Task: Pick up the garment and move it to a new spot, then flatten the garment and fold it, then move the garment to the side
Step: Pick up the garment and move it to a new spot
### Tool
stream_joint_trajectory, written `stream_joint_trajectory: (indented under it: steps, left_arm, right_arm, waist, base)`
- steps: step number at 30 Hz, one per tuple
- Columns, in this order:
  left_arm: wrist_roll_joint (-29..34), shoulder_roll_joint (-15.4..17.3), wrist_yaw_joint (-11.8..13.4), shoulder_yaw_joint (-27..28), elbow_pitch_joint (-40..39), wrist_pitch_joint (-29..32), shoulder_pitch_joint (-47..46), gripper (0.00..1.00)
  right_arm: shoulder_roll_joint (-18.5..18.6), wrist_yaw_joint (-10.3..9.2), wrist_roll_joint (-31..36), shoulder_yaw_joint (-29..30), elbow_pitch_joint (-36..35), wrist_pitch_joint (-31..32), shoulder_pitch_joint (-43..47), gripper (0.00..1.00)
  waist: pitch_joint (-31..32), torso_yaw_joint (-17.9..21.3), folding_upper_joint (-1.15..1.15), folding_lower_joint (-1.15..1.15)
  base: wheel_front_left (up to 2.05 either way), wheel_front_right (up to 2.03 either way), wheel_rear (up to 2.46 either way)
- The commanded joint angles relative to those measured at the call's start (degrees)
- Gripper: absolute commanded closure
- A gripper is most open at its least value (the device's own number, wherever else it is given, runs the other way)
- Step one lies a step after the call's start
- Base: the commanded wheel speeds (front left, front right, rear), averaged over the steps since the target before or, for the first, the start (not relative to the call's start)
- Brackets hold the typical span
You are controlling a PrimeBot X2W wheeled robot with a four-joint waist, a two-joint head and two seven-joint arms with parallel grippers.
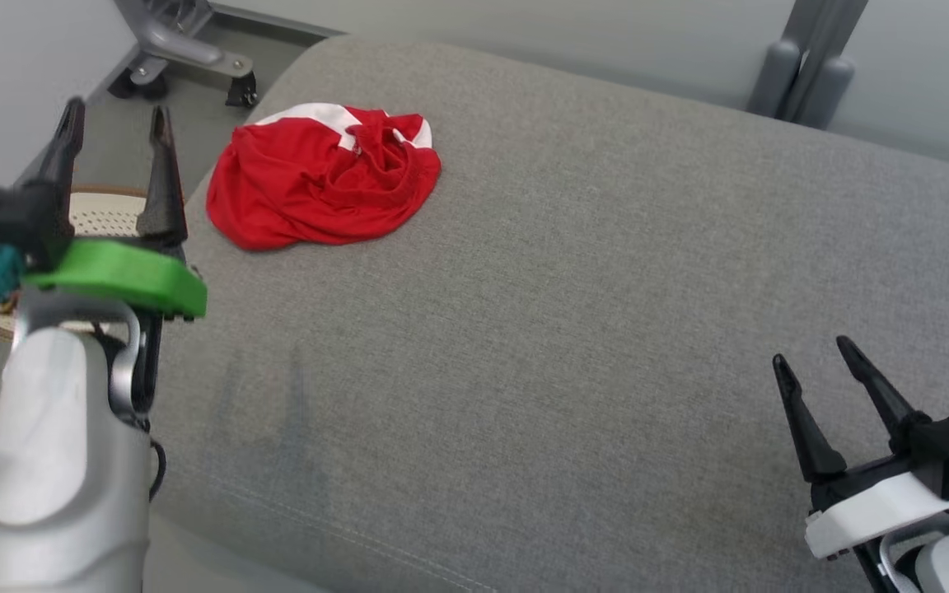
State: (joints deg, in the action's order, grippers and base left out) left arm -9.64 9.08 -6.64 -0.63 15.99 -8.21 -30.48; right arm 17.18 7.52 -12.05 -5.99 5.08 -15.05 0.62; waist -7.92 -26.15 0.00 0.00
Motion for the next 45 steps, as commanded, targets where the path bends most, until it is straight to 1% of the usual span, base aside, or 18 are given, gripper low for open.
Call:
stream_joint_trajectory:
  steps: [1,4,7,10,14,17,20,25,27,28,29,30,33,37,40,45]
  left_arm:
    - [-1.5,0.4,-0.4,-0.8,2.1,2.8,-4.1,0.0]
    - [-3.6,2.1,-0.7,-2.2,7.3,8.7,-11.6,0.0]
    - [-8.0,2.4,-0.8,-5.7,13.1,14.4,-19.2,0.0]
    - [-11.5,4.8,-0.7,-7.7,18.7,17.7,-25.6,0.0]
    - [-14.1,5.8,-0.7,-8.6,27.8,19.6,-31.4,0.0]
    - [-15.8,5.5,-0.8,-8.8,34.5,20.9,-33.9,0.0]
    - [-16.9,6.0,-0.8,-9.2,39.5,21.4,-35.2,0.0]
    - [-17.9,6.2,-0.8,-9.6,45.8,22.6,-36.3,0.0]
    - [-17.6,7.1,-0.8,-10.1,47.4,21.8,-36.6,0.0]
    - [-17.5,7.7,-0.8,-10.1,48.3,21.0,-36.6,0.51]
    - [-17.2,8.0,-0.8,-10.3,48.8,20.3,-36.6,0.78]
    - [-17.1,8.0,-0.8,-10.7,49.4,19.6,-36.4,1.0]
    - [-17.0,8.6,-0.8,-12.4,49.0,17.0,-36.5,1.0]
    - [-18.4,9.7,-0.8,-15.0,46.1,11.3,-36.6,1.0]
    - [-20.1,11.1,-0.8,-17.9,43.2,8.2,-36.1,1.0]
    - [-22.1,14.1,-0.8,-24.9,37.7,4.9,-34.4,1.0]
  right_arm:
    - [1.3,-0.06,0.1,0.3,-0.6,-0.2,-1.3,0.0]
    - [3.7,-0.06,0.5,0.5,-1.3,-0.2,-2.7,0.0]
    - [6.0,-0.06,0.7,1.7,-2.2,-0.2,-3.7,0.0]
    - [7.7,-0.06,0.8,2.3,-3.3,-0.2,-4.7,0.0]
    - [9.2,-0.06,1.0,2.6,-4.8,-0.2,-5.8,0.0]
    - [9.3,-0.06,1.2,3.1,-5.4,-0.2,-5.9,0.0]
    - [8.9,-0.06,1.3,3.8,-5.5,-0.1,-5.6,0.0]
    - [8.4,-0.07,1.6,4.4,-5.3,0.1,-5.0,0.0]
    - [8.1,-0.08,1.7,4.4,-5.1,0.3,-5.0,0.0]
    - [7.9,-0.08,1.8,4.3,-4.9,0.3,-5.2,0.0]
    - [7.7,-0.09,1.7,4.2,-4.9,0.3,-5.4,0.0]
    - [7.5,-0.09,1.8,3.9,-4.7,0.3,-5.8,0.0]
    - [6.9,-0.09,1.8,3.4,-4.3,0.3,-6.3,0.0]
    - [5.6,-0.06,2.2,2.5,-3.8,0.3,-7.0,0.0]
    - [4.2,-0.02,2.2,1.2,-3.5,0.1,-7.7,0.0]
    - [1.2,-0.05,1.8,-0.2,-1.9,-0.1,-7.8,0.0]
  waist:
    - [-10.8,7.5,0.0,0.0]
    - [-14.3,8.7,0.0,0.0]
    - [-17.8,9.5,0.0,0.0]
    - [-21.1,10.3,0.0,0.0]
    - [-24.5,11.6,0.0,0.0]
    - [-26.2,12.6,0.0,0.0]
    - [-27.4,13.5,0.0,0.0]
    - [-28.8,14.2,0.0,0.0]
    - [-29.0,14.5,0.0,0.0]
    - [-29.0,14.7,0.0,0.0]
    - [-28.9,14.8,0.0,0.0]
    - [-28.7,15.0,0.0,0.0]
    - [-27.9,15.0,0.0,0.0]
    - [-25.2,15.1,0.0,0.0]
    - [-21.9,15.5,0.0,0.0]
    - [-14.5,17.0,0.0,0.0]
  base:
    - [0.0,0.0,0.0]
    - [0.0,0.0,0.0]
    - [0.0,0.0,0.0]
    - [0.0,0.0,0.0]
    - [0.0,0.0,0.0]
    - [0.0,0.0,0.0]
    - [0.0,0.0,0.0]
    - [0.0,0.0,0.0]
    - [0.0,0.0,0.0]
    - [0.0,0.0,0.0]
    - [0.0,0.0,0.0]
    - [0.0,0.0,0.0]
    - [0.0,0.0,0.0]
    - [0.0,0.0,0.0]
    - [0.0,0.0,0.0]
    - [0.0,0.0,0.0]
